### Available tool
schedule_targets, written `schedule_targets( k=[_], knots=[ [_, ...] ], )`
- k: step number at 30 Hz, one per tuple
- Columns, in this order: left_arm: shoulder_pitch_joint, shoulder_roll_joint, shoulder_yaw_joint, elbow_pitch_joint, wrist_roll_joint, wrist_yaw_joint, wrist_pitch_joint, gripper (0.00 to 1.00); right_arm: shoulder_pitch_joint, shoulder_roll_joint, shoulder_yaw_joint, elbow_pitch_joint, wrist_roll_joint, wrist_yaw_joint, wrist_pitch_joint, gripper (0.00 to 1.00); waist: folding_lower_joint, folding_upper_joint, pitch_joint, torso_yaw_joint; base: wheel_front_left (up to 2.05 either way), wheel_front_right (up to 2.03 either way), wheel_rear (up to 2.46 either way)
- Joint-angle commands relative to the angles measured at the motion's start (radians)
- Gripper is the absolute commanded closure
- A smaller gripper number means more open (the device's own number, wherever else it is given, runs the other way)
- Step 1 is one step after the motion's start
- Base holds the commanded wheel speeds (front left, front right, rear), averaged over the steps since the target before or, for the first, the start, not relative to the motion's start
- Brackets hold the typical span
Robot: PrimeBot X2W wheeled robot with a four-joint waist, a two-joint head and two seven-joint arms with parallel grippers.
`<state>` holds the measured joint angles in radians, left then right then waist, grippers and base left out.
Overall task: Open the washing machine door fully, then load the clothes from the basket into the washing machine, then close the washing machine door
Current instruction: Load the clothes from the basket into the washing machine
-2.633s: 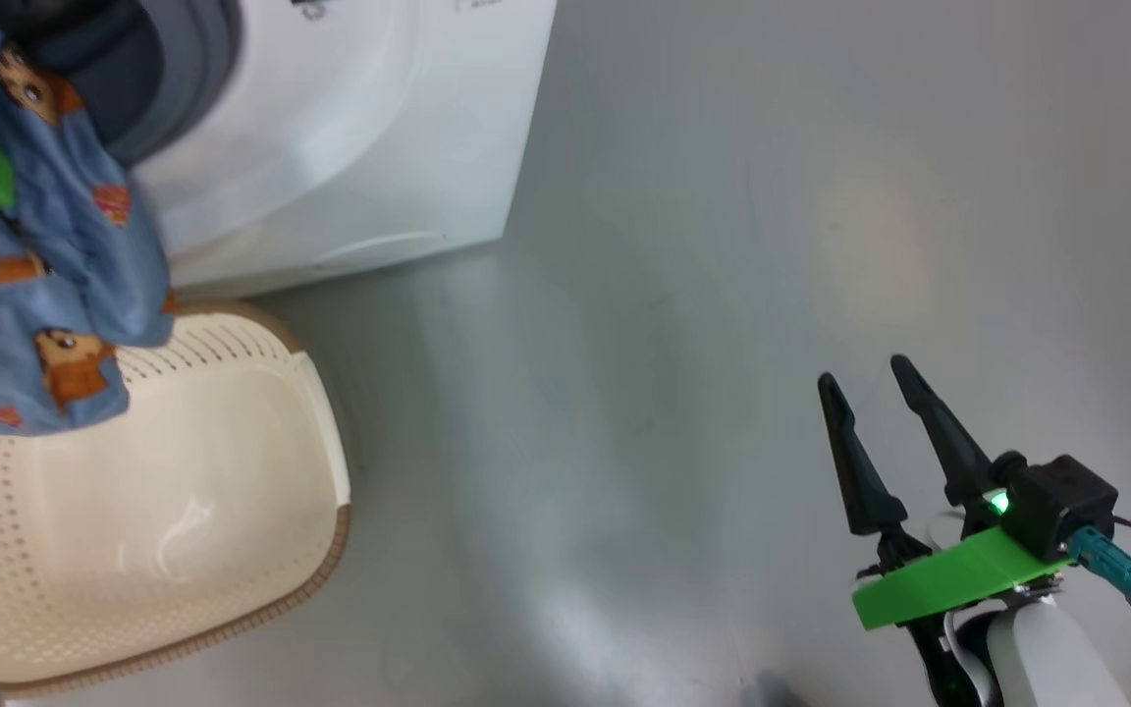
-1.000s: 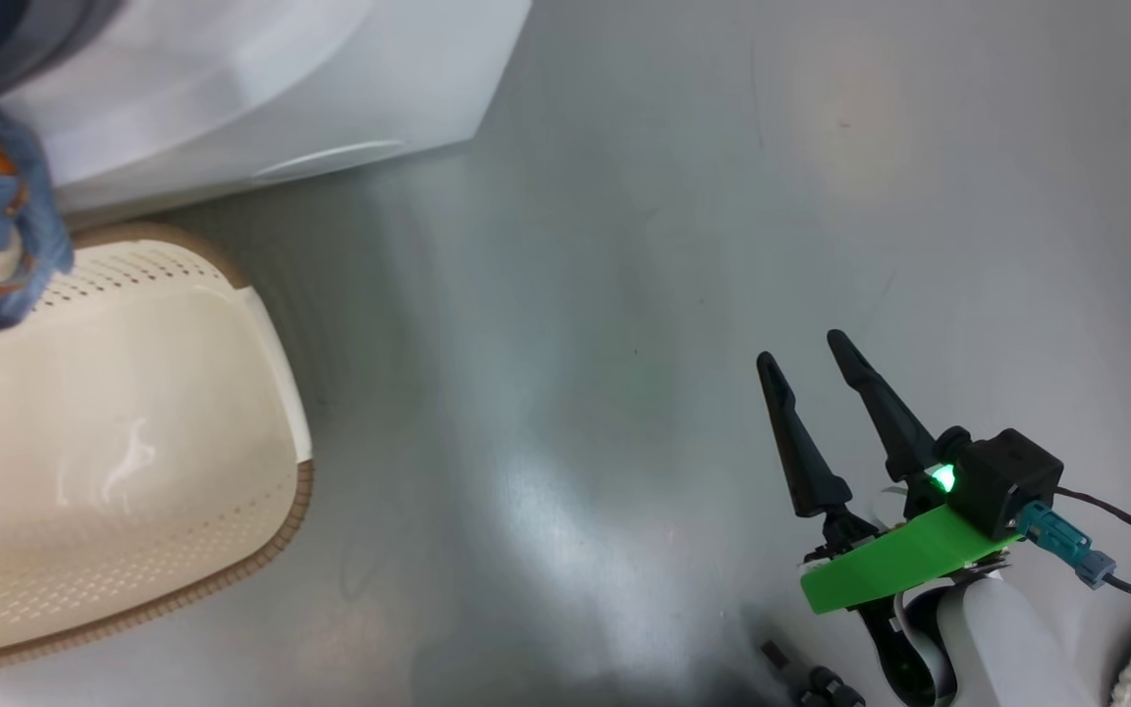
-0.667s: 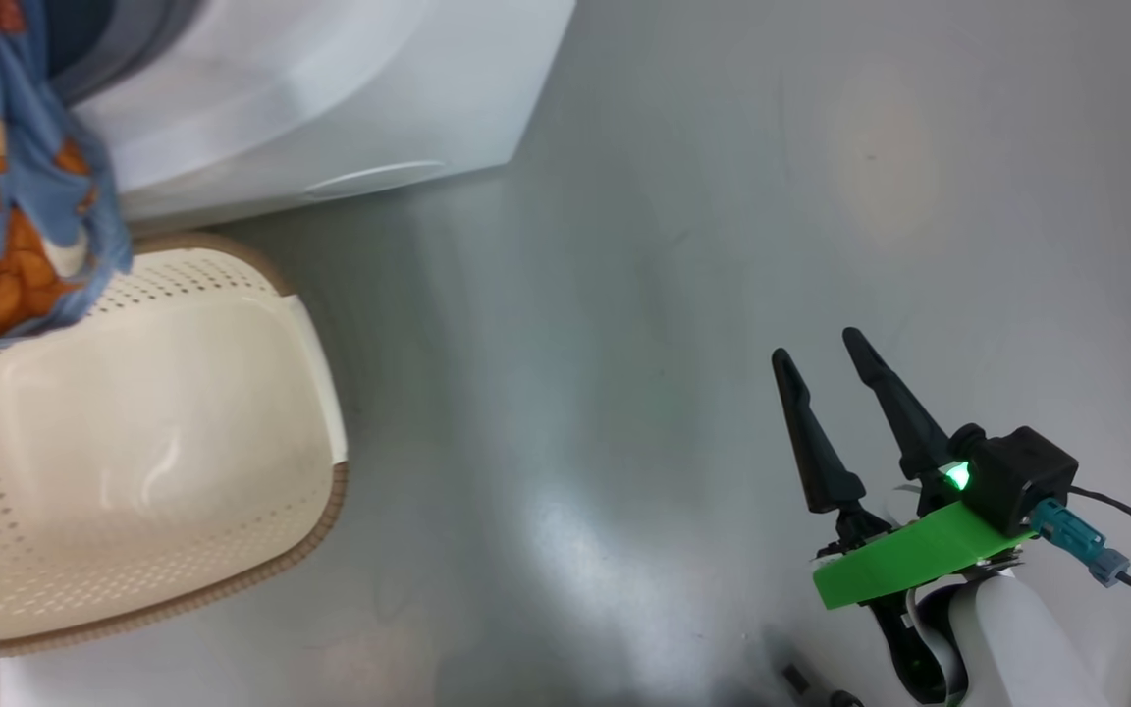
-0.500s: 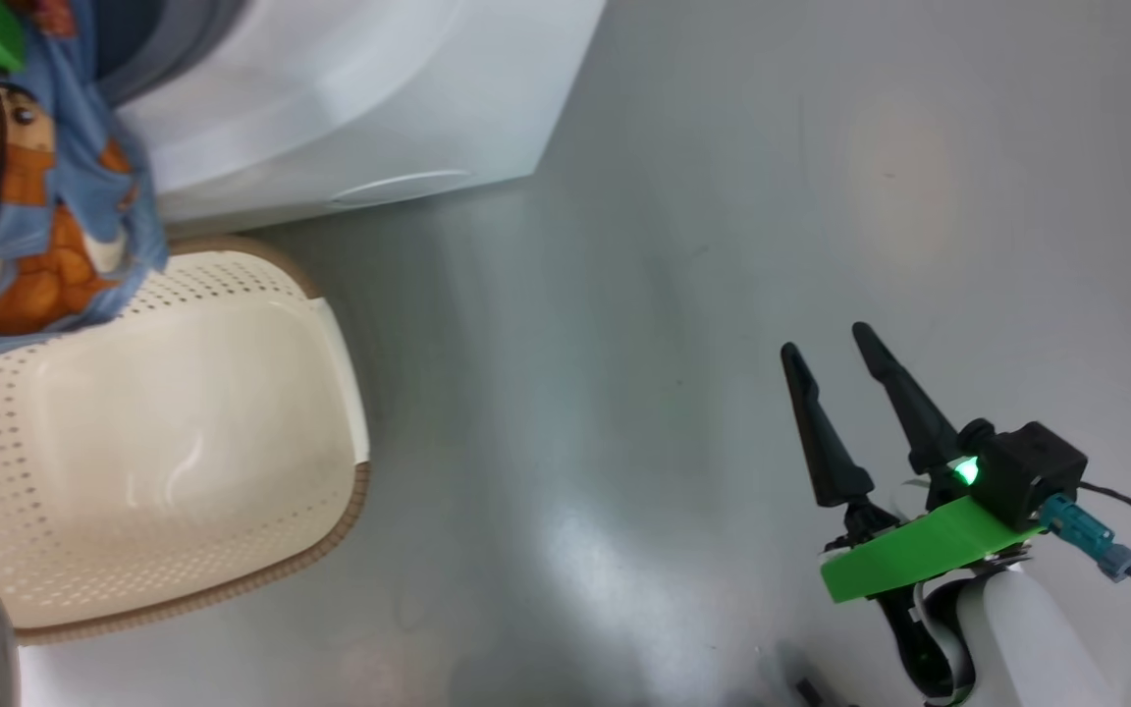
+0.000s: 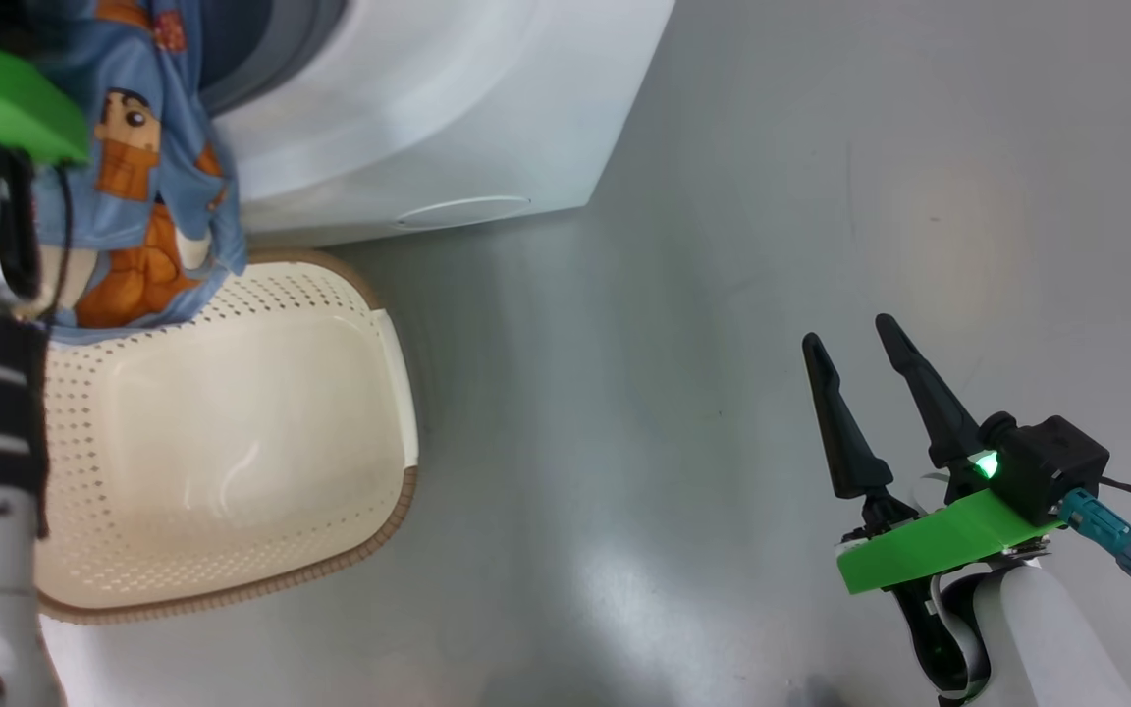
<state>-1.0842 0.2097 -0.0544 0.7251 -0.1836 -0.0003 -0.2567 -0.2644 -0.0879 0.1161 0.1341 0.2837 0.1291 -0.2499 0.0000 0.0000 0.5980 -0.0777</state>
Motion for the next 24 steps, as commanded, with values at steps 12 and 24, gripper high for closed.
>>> schedule_targets(
  k=[12,24],
  knots=[
    [0.261,0.006,0.045,-0.280,-0.011,-0.001,-0.005,0.00,0.041,-0.006,0.004,-0.030,-0.004,0.002,-0.012,0.00,0.0000,0.0000,-0.041,0.030,0.00,0.00,0.00],
    [0.520,-0.022,0.106,-0.483,-0.023,0.016,-0.005,0.00,0.040,-0.014,0.017,-0.028,-0.012,0.002,-0.012,0.00,0.0000,0.0000,-0.056,0.034,0.00,0.00,0.00]
  ],
)
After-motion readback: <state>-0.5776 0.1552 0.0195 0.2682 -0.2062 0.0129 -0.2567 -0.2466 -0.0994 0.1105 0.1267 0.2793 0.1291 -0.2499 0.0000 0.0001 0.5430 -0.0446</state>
